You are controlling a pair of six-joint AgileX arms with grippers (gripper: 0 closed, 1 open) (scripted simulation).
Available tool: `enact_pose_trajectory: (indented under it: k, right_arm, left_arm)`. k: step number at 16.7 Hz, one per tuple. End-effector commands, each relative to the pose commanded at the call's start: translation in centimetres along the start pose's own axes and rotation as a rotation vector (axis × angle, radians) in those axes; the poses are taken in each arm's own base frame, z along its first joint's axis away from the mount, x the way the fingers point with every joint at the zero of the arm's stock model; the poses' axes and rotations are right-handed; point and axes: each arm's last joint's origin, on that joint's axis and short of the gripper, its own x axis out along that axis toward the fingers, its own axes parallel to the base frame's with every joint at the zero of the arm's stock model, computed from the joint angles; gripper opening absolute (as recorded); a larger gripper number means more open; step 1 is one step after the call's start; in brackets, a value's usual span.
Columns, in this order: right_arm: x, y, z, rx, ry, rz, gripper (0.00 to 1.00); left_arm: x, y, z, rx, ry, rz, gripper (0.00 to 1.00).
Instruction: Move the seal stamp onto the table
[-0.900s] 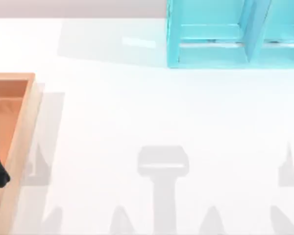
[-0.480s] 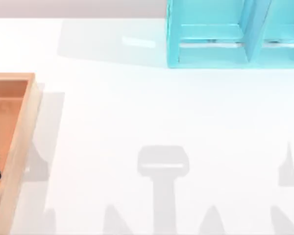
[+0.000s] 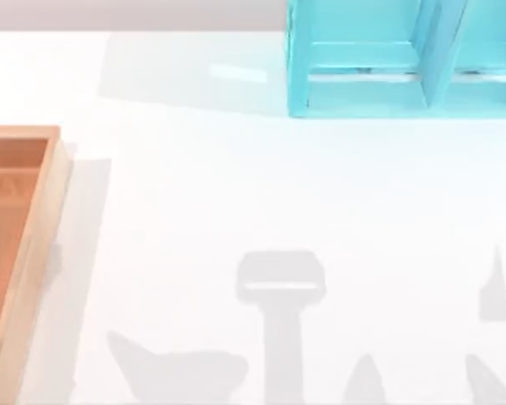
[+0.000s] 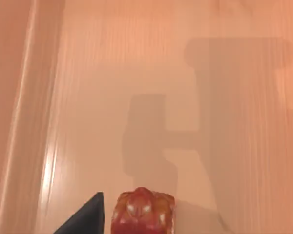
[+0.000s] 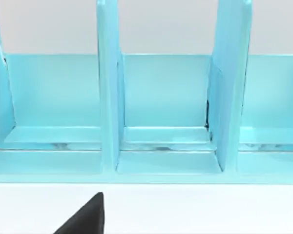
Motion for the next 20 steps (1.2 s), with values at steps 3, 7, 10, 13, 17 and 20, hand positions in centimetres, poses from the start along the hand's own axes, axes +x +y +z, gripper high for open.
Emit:
enact_pose_trajectory:
  k: [3, 7, 10, 13, 17, 20]
  right_arm:
    - [0.0, 0.0, 0.0, 0.0, 0.0, 0.0, 1.0]
    - [0.0, 0.0, 0.0, 0.0, 0.0, 0.0, 1.0]
    - [0.0, 0.0, 0.0, 0.0, 0.0, 0.0, 1.0]
    - [0.0, 0.0, 0.0, 0.0, 0.0, 0.0, 1.0]
    - [0.0, 0.0, 0.0, 0.0, 0.0, 0.0, 1.0]
    - [0.0, 0.0, 0.0, 0.0, 0.0, 0.0, 1.0]
  left_arm:
    - [2.9, 1.7, 3.0, 0.012, 0.289, -0.04, 1.0]
    - [6.2, 4.1, 5.5, 0.013, 0.56, -0.1, 1.0]
    - [7.5, 5.5, 6.4, 0.01, 0.667, -0.133, 1.0]
    - [7.7, 5.9, 6.6, 0.009, 0.69, -0.142, 1.0]
    - [7.7, 5.7, 6.6, 0.013, 0.688, -0.142, 1.0]
    - [9.1, 5.7, 5.7, 0.009, 0.691, -0.142, 1.0]
